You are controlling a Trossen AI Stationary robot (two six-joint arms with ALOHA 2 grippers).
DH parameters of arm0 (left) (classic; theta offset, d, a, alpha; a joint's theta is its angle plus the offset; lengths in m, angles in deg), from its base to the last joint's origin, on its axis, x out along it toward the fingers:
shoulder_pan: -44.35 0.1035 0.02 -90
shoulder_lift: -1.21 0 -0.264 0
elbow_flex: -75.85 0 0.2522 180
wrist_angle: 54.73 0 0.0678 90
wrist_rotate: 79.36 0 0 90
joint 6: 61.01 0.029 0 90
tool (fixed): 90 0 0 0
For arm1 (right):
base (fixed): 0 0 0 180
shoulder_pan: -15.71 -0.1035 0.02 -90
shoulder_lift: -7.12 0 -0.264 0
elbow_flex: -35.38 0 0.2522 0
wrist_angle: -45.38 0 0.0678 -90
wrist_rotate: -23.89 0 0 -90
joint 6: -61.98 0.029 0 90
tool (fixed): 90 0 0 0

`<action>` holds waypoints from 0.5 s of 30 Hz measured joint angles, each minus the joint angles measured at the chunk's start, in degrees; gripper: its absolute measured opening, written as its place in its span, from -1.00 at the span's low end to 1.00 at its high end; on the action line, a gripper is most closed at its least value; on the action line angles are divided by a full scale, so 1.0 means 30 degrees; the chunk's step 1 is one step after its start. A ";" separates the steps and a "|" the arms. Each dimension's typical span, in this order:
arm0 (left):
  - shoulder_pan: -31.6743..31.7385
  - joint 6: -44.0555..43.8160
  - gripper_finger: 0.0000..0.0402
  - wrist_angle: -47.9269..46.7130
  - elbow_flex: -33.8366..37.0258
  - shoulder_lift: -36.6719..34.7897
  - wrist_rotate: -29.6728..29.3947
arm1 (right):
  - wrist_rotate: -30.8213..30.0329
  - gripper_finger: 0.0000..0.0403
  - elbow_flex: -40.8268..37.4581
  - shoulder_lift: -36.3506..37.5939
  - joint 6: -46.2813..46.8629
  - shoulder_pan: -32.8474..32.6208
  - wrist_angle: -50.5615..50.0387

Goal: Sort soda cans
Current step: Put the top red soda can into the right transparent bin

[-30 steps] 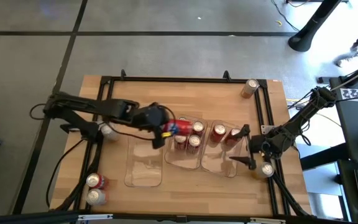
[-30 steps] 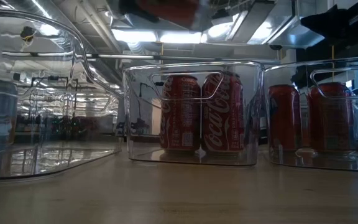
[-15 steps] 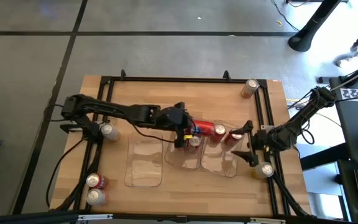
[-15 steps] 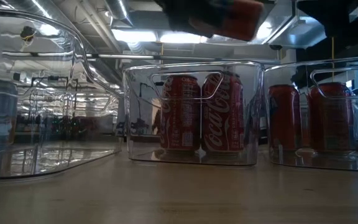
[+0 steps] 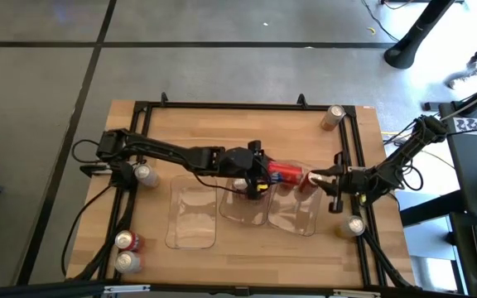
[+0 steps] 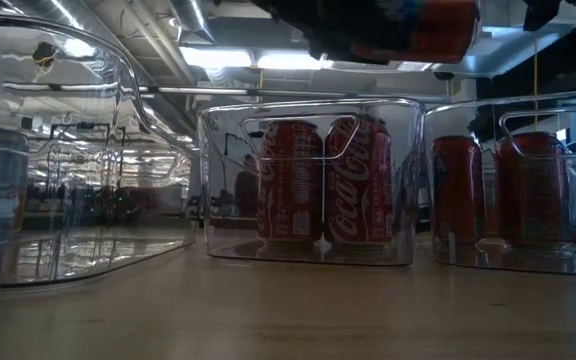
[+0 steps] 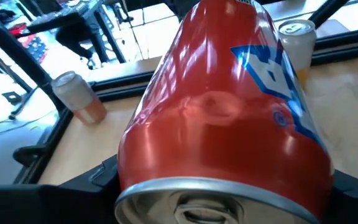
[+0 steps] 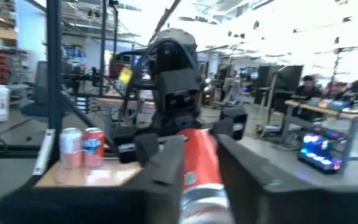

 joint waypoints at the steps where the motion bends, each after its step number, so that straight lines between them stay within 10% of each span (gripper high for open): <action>1: 0.0021 -0.0038 0.38 0.0098 0.0021 0.0007 0.0264 | -0.0148 -0.68 0.0000 0.0000 -0.0275 0.0030 0.0070; 4: 0.0026 -0.0505 0.38 0.1132 0.0022 0.0007 0.1552 | 0.0123 -0.95 0.0000 -0.0007 -0.0402 0.0525 0.0225; 15: 0.0264 -0.1218 0.38 0.1882 -0.0007 0.0312 0.2612 | 0.3481 -0.90 0.0040 -0.0672 0.2177 0.2269 0.0613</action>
